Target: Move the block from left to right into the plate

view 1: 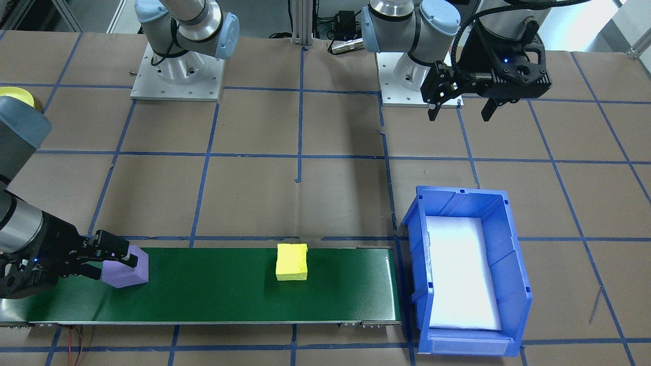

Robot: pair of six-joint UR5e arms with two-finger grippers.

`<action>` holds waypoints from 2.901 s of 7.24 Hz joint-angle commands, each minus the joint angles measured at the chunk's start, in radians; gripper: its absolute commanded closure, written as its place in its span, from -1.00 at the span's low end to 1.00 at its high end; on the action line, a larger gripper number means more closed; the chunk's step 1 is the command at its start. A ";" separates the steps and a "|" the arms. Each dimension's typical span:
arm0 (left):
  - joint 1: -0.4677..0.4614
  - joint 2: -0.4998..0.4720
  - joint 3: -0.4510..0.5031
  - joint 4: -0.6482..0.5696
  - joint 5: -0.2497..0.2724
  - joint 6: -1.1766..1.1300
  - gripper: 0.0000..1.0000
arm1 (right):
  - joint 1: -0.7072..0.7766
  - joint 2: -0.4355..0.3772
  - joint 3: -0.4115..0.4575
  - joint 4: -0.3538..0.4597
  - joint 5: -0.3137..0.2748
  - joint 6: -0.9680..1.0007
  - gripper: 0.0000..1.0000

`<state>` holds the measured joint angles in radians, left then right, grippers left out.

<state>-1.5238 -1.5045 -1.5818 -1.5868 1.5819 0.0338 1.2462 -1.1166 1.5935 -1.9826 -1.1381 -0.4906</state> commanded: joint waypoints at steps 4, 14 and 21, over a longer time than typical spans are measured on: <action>0.013 -0.008 -0.001 0.022 0.004 0.003 -1.00 | -0.007 0.011 0.023 -0.061 -0.243 -0.043 -0.03; 0.014 -0.008 -0.006 0.022 0.006 -0.005 -1.00 | -0.745 0.095 0.029 -0.154 -0.367 -0.741 0.04; 0.016 -0.008 -0.006 0.022 0.006 -0.002 -1.00 | -0.745 0.083 0.054 -0.153 -0.401 -0.660 -0.58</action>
<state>-1.5072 -1.5125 -1.5877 -1.5647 1.5877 0.0317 0.5016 -1.0240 1.6423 -2.1343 -1.5470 -1.1461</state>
